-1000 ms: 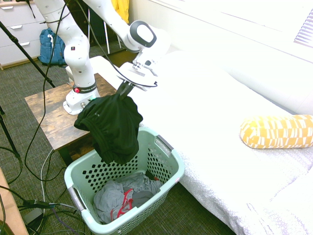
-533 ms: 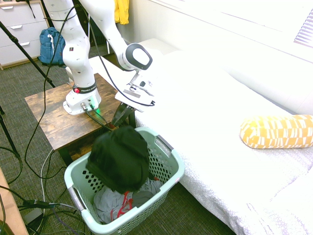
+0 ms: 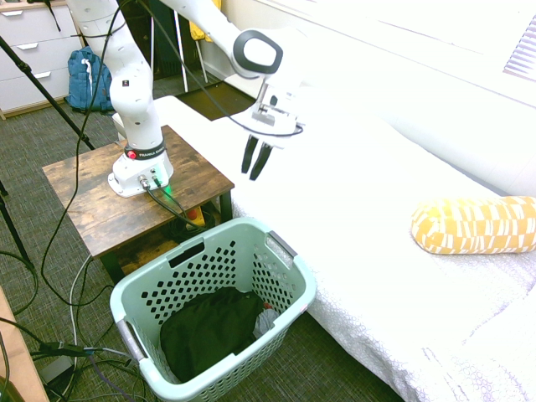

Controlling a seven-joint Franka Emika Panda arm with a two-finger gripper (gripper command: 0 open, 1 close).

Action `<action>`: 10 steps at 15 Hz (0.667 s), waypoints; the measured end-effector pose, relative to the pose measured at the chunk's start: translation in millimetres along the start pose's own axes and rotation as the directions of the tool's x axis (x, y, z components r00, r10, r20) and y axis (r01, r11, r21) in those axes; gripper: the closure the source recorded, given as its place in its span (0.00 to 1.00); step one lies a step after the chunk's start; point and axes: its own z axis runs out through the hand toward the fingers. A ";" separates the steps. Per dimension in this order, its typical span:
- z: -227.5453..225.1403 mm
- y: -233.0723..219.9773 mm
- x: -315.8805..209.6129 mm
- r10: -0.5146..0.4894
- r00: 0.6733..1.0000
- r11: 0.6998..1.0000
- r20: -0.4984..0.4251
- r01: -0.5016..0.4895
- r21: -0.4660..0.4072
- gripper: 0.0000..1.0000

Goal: Put my clothes in the laundry bag

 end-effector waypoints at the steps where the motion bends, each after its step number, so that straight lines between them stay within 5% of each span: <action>1: -32.1 -27.5 3.7 0.018 0.999 0.997 -0.037 -0.016 0.069 0.00; 4: -118.1 -139.6 -10.4 0.048 0.984 0.965 -0.169 -0.002 0.262 0.00; 7: -168.7 -271.9 -90.4 -0.046 0.969 0.937 -0.244 0.126 0.325 0.00; 10: -218.7 -341.3 -185.8 -0.187 0.935 0.885 -0.301 0.294 0.362 0.00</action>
